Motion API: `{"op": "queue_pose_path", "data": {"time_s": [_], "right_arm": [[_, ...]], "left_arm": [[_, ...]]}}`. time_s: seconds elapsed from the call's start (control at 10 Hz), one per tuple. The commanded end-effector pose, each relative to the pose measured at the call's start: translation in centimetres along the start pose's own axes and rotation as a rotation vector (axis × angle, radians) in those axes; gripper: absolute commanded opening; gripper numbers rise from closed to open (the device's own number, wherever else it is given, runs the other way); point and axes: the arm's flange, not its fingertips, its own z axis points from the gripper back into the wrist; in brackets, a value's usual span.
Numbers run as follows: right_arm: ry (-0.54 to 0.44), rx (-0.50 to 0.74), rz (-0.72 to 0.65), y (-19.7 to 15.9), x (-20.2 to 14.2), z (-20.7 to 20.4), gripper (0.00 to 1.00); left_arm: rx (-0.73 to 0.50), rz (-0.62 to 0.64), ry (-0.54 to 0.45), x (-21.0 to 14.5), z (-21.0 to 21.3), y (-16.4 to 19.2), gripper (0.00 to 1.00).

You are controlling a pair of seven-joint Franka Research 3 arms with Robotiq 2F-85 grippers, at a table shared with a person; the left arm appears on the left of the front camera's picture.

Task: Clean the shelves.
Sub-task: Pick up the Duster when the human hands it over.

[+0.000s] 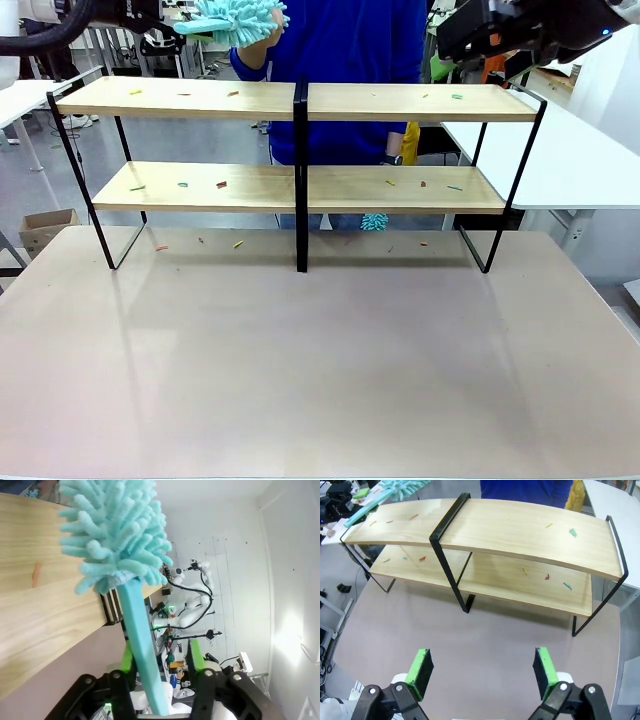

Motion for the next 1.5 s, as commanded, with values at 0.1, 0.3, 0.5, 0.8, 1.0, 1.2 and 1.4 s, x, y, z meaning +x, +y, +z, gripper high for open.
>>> {"op": "queue_pose_path", "data": {"time_s": [0.1, 0.3, 0.5, 0.8, 1.0, 1.2, 1.4], "right_arm": [[0.0, 0.003, -0.002, -0.1, 0.2, 0.1, 1.0], [0.0, 0.003, -0.002, -0.1, 0.2, 0.1, 1.0], [0.0, 0.003, -0.002, -0.1, 0.2, 0.1, 1.0], [0.0, 0.003, -0.002, -0.1, 0.2, 0.1, 1.0], [0.0, 0.003, -0.002, -0.1, 0.2, 0.1, 1.0], [0.0, 0.003, -0.002, -0.1, 0.2, 0.1, 1.0], [0.0, 0.003, -0.002, -0.1, 0.2, 0.1, 1.0]], "left_arm": [[0.04, 0.008, -0.015, -0.6, 0.1, -0.1, 0.0], [0.059, -0.002, -0.027, -0.8, 0.5, -0.3, 0.0], [0.078, -0.027, -0.022, -1.3, 1.2, -0.8, 0.0], [0.012, -0.17, 0.199, -4.8, 6.9, -3.5, 0.0], [0.042, -0.317, 0.302, -9.8, 16.8, -5.7, 0.0], [0.148, -0.312, 0.117, -15.0, 27.9, -5.8, 0.0], [0.124, -0.237, -0.139, -20.8, 38.7, -4.1, 0.0]]}}
